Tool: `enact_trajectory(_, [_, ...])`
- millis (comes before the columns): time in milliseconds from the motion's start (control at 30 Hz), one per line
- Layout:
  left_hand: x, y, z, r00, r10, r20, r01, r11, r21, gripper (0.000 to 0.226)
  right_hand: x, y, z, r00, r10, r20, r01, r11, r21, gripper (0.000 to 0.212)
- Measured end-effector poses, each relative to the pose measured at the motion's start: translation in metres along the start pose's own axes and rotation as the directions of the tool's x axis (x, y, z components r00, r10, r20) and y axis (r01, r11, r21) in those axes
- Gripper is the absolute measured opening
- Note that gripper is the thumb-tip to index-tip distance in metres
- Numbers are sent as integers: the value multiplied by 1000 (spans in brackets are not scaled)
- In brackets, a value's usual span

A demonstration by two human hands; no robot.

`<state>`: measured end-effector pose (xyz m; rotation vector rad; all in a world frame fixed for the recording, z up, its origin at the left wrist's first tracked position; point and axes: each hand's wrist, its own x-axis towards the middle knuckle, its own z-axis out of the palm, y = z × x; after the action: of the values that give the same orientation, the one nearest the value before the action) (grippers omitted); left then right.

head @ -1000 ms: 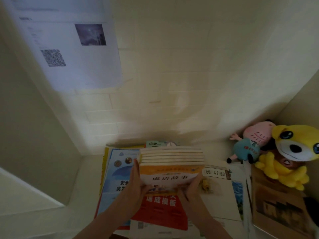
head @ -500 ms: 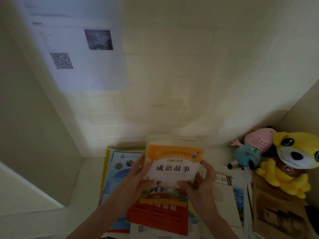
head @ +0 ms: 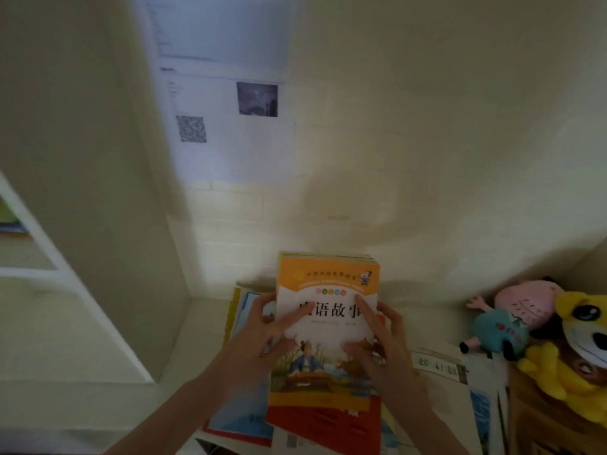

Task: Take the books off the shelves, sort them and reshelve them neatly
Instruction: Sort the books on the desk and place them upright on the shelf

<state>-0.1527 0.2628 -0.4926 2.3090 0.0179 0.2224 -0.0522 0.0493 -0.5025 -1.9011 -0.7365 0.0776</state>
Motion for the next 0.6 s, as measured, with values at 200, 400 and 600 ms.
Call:
enact_trajectory(200, [-26, 6, -33, 997, -24, -67, 23, 1000, -15, 57, 5, -28, 14, 995, -80, 55, 83, 995, -47, 79])
enact_trajectory(400, [-75, 15, -89, 969, -59, -239, 64, 998, 10, 79, 8, -83, 47, 973, -200, 112, 189, 977, 101, 82])
enact_trajectory(600, [-139, 20, -155, 888, 17, -459, 65, 985, 162, 72, 18, -151, 99, 896, -423, 138, 396, 900, 184, 70])
